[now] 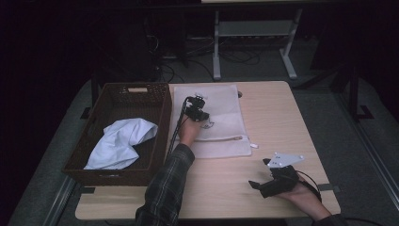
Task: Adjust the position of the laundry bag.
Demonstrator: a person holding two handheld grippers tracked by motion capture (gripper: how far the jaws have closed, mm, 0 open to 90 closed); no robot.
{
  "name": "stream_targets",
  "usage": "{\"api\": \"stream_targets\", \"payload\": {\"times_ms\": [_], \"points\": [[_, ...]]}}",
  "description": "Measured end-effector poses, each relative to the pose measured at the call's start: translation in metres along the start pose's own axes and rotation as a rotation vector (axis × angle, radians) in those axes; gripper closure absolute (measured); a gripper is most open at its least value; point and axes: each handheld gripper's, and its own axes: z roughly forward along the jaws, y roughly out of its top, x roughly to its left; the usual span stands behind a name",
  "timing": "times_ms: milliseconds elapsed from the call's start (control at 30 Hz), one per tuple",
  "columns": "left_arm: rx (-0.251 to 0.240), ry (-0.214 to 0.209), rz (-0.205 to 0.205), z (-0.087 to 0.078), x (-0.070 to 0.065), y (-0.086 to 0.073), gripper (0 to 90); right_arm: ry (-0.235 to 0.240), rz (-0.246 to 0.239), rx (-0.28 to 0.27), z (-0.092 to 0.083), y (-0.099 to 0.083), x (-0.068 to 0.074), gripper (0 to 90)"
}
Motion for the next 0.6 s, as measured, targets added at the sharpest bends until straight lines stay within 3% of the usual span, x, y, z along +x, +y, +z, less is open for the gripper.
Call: {"api": "stream_targets", "payload": {"times_ms": [600], "points": [[0.011,-0.032,0.007,-0.011,-0.018,-0.015,89.9,-0.003,-0.002,0.004,0.0,0.0,0.0,2.3]]}}
